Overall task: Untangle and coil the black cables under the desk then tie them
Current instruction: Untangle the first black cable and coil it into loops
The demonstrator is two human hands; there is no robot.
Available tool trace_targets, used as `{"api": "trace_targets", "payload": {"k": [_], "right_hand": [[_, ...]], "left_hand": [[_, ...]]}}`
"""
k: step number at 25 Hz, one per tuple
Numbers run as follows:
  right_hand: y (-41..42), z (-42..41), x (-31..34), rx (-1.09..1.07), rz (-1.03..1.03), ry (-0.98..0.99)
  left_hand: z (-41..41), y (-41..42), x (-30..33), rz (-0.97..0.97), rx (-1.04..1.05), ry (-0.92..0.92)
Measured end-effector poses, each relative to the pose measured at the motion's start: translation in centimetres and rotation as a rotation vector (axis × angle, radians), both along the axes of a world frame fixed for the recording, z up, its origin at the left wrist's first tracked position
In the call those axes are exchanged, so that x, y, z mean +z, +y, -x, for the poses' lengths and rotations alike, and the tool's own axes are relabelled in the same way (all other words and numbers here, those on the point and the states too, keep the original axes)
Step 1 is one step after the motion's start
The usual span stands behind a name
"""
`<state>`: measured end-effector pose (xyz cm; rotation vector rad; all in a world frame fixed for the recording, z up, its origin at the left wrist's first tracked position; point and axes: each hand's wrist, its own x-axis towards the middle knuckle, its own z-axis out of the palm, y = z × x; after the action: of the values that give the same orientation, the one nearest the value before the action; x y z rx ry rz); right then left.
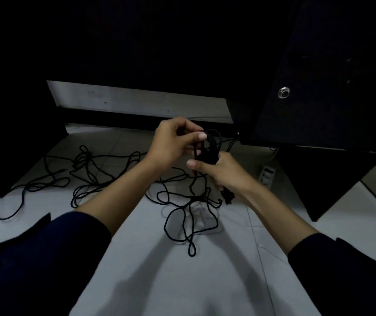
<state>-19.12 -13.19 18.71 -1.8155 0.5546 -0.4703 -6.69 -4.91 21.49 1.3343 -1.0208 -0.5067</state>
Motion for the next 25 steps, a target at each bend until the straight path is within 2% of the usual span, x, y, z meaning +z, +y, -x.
{"api": "trace_targets", "payload": {"k": [2,5,7,8,9,11,13,15,19,21,23,25], "right_hand": [[0.2,-0.1,-0.2,-0.012,-0.043,0.003],[0.2,-0.2,-0.6,-0.06,-0.074,0.003],[0.0,-0.2,-0.8,-0.083,-0.127,-0.034],[-0.2,-0.2,-0.7,-0.091,-0.166,-0.063],[-0.4,-0.1,-0.6,-0.095,-0.208,-0.105],[-0.9,0.0,-0.3,-0.083,-0.267,-0.198],[-1.3,0.1,0.0,-0.076,-0.256,-0.254],[-1.6,-0.1,0.1,-0.131,-0.183,-0.265],[-2.1,-0.4,0.0,-0.323,-0.004,-0.318],[-1.8,-0.8,0.2,-0.302,-0.062,-0.406],[-1.2,-1.2,0.5,-0.24,-0.215,-0.481],[-0.7,-1.4,0.9,-0.22,-0.323,-0.49]], "left_hand": [[-0.2,-0.3,0.1,-0.011,0.059,-0.093],[-0.4,-0.3,0.0,-0.047,0.192,-0.4],[-0.4,-0.4,-0.3,-0.063,0.225,-0.479],[-0.4,-0.4,-0.5,-0.096,0.203,-0.442],[-0.4,-0.3,-0.8,-0.144,0.13,-0.317],[0.1,0.5,-2.1,-0.27,-0.152,-0.065],[1.1,1.7,-4.3,-0.394,-0.374,-0.088],[1.7,2.2,-5.9,-0.374,-0.36,-0.127],[2.1,1.8,-5.7,-0.272,-0.341,0.02],[2.9,2.0,-6.4,-0.309,-0.407,-0.009],[4.1,2.3,-7.5,-0.356,-0.456,-0.068],[4.7,2.4,-8.3,-0.365,-0.458,-0.093]]}}
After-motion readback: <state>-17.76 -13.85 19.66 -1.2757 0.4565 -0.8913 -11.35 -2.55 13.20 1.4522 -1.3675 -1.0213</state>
